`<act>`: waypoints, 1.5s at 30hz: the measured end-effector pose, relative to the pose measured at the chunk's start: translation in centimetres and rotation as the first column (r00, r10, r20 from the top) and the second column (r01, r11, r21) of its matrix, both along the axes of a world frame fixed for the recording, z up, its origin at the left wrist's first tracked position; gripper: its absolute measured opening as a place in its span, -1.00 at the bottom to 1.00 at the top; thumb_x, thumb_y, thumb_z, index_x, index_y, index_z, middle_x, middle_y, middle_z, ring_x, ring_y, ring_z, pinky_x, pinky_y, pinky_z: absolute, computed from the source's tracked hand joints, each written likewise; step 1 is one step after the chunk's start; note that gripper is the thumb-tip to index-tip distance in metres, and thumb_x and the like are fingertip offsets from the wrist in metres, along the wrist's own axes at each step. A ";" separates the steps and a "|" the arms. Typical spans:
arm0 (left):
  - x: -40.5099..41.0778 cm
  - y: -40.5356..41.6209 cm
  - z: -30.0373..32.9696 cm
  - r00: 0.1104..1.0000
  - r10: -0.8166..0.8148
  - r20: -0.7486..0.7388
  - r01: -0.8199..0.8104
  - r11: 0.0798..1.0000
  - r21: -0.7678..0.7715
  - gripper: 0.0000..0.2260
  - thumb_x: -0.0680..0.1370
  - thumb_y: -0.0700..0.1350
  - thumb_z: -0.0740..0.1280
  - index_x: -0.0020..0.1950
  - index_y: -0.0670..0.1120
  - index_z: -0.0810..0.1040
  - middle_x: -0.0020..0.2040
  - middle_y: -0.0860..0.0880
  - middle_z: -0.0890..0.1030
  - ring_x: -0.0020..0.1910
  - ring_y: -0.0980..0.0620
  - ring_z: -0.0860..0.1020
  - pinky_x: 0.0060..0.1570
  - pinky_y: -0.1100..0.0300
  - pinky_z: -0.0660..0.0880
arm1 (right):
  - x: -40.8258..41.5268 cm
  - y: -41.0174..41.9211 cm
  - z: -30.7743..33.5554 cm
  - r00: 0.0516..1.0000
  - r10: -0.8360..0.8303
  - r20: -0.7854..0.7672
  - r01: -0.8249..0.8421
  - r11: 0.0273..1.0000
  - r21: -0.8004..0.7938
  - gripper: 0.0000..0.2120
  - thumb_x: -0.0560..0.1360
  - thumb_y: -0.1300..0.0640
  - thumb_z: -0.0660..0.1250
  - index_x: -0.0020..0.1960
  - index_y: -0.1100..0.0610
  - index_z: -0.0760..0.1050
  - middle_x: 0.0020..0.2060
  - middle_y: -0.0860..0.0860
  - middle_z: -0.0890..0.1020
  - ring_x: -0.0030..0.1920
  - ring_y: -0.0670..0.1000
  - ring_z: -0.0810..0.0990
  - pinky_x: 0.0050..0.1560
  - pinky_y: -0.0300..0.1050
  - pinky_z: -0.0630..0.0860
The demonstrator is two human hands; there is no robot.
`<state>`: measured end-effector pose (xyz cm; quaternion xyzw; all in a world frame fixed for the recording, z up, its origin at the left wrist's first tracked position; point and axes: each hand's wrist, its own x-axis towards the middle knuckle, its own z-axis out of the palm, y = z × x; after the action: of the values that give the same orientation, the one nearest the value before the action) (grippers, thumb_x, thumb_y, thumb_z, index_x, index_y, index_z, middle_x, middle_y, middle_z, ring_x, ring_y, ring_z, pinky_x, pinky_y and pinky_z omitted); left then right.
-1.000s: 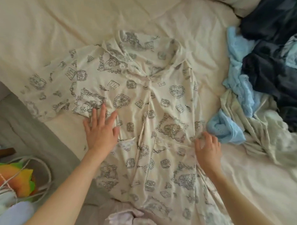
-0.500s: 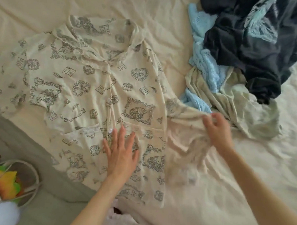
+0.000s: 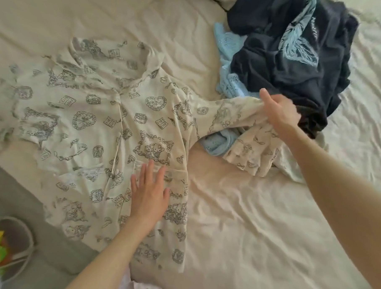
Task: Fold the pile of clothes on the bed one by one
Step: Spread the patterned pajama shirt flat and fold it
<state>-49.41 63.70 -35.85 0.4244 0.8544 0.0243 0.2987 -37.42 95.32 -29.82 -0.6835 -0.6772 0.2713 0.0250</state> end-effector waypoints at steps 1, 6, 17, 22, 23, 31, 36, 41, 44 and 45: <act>-0.1 0.8 0.0 1.000 -0.011 -0.004 0.011 1.000 0.009 -0.49 0.62 0.01 0.10 0.53 0.01 0.00 0.56 -0.11 -0.13 0.53 -0.10 -0.16 0.45 -0.11 -0.16 | 0.2 -0.4 -0.2 0.999 -0.036 -0.029 0.033 0.994 -0.099 -0.39 0.52 -0.33 -0.01 0.23 0.08 0.52 0.18 0.09 0.55 0.24 0.17 0.46 0.34 0.08 0.28; -0.3 5.3 -0.3 0.990 -0.139 0.020 0.136 0.985 0.108 -0.45 0.61 -0.03 0.14 0.54 0.00 -0.02 0.56 -0.07 -0.13 0.53 -0.09 -0.15 0.48 -0.08 -0.10 | 3.1 -2.9 -1.0 0.995 0.097 -0.015 -0.097 0.963 -0.253 -0.66 0.57 0.06 0.25 0.16 0.32 0.52 -0.28 0.17 0.55 -0.42 -0.10 0.42 -0.57 -0.43 0.34; 1.9 13.8 -0.4 0.978 -0.194 0.080 0.149 0.909 0.389 -0.37 0.50 -0.42 0.20 0.51 0.00 0.19 0.53 -0.07 0.13 0.47 -0.09 0.14 0.42 0.08 0.10 | 2.2 -5.7 -2.2 0.885 0.456 -0.092 -0.464 0.879 -0.111 -0.65 0.57 -0.04 0.24 0.16 0.19 0.57 -0.15 0.05 0.60 -0.18 0.02 0.56 -0.06 -0.02 0.55; 0.6 16.3 -1.3 0.999 -0.036 0.006 0.030 0.903 0.429 -0.63 0.55 -0.37 0.22 0.35 -0.18 0.38 0.22 -0.14 0.46 0.16 -0.08 0.45 0.15 0.10 0.43 | -0.2 -4.4 -3.2 0.906 0.412 -0.097 -0.414 0.815 -0.407 -0.76 0.51 0.05 0.35 -0.26 0.15 0.45 -0.48 -0.03 0.41 -0.52 -0.11 0.33 -0.44 -0.27 0.33; 0.4 16.3 -1.4 1.000 -0.026 -0.015 0.030 0.895 0.445 -0.71 0.56 -0.35 0.22 0.28 -0.20 0.43 0.13 -0.14 0.48 0.08 -0.07 0.47 0.06 0.13 0.45 | -0.3 -4.2 -3.2 0.927 0.352 -0.127 -0.370 0.816 -0.443 -0.78 0.51 0.07 0.35 -0.26 0.14 0.45 -0.48 -0.04 0.41 -0.53 -0.13 0.32 -0.45 -0.30 0.32; -0.6 12.3 0.6 0.994 -0.089 0.056 0.038 0.802 0.596 -0.90 0.45 -0.36 0.34 -0.07 -0.27 0.47 0.09 -0.22 0.54 0.05 -0.14 0.54 0.10 0.13 0.47 | -0.9 0.5 -0.7 0.828 -0.429 -0.362 -0.004 0.641 -0.768 -0.67 0.60 -0.03 0.21 0.12 0.24 0.47 -0.03 0.14 0.66 -0.08 0.12 0.67 -0.17 -0.01 0.61; -0.4 11.9 1.4 0.991 -0.134 -0.006 0.109 0.779 0.617 -0.89 0.42 -0.37 0.40 -0.11 -0.28 0.50 -0.15 -0.14 0.61 -0.18 -0.08 0.58 -0.05 0.10 0.50 | -2.5 1.7 0.1 0.959 -0.190 -0.211 -0.048 0.623 -0.781 -0.51 0.42 -0.06 0.43 0.21 0.23 0.51 0.10 0.16 0.64 0.05 0.16 0.64 0.14 0.10 0.55; -0.8 12.2 1.3 0.992 -0.122 -0.030 0.114 0.768 0.630 -0.92 0.45 -0.35 0.32 -0.07 -0.27 0.51 -0.24 -0.11 0.55 -0.27 -0.06 0.52 -0.13 0.12 0.47 | -4.0 1.9 0.5 0.895 -0.268 -0.356 -0.008 0.789 -0.614 -0.83 0.44 0.16 0.44 -0.03 0.23 0.56 -0.02 0.17 0.63 0.06 0.17 0.63 0.17 0.19 0.52; -0.8 13.0 0.9 0.992 -0.123 0.008 0.092 0.786 0.612 -0.75 0.47 -0.35 0.28 0.15 -0.28 0.50 -0.06 -0.15 0.59 -0.10 -0.08 0.56 0.00 0.16 0.41 | -4.5 2.3 1.3 0.731 -0.328 -0.598 -0.048 0.850 -0.525 -0.95 0.51 0.22 0.35 -0.06 0.21 0.55 -0.13 0.14 0.62 -0.05 0.11 0.64 0.09 0.06 0.58; -0.8 13.5 0.8 0.993 -0.120 0.020 0.084 0.794 0.603 -0.68 0.47 -0.37 0.28 0.23 -0.28 0.47 -0.02 -0.15 0.58 -0.07 -0.06 0.53 0.03 0.15 0.39 | -4.6 2.3 1.7 0.692 -0.311 -0.652 -0.080 0.864 -0.497 -0.95 0.52 0.24 0.31 -0.05 0.21 0.53 -0.18 0.12 0.60 -0.13 0.07 0.62 0.02 0.01 0.58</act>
<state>-50.17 77.20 -35.02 0.5417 0.7698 0.2895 0.1739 -41.97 97.66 -28.13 -0.5498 -0.4762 0.6739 0.1296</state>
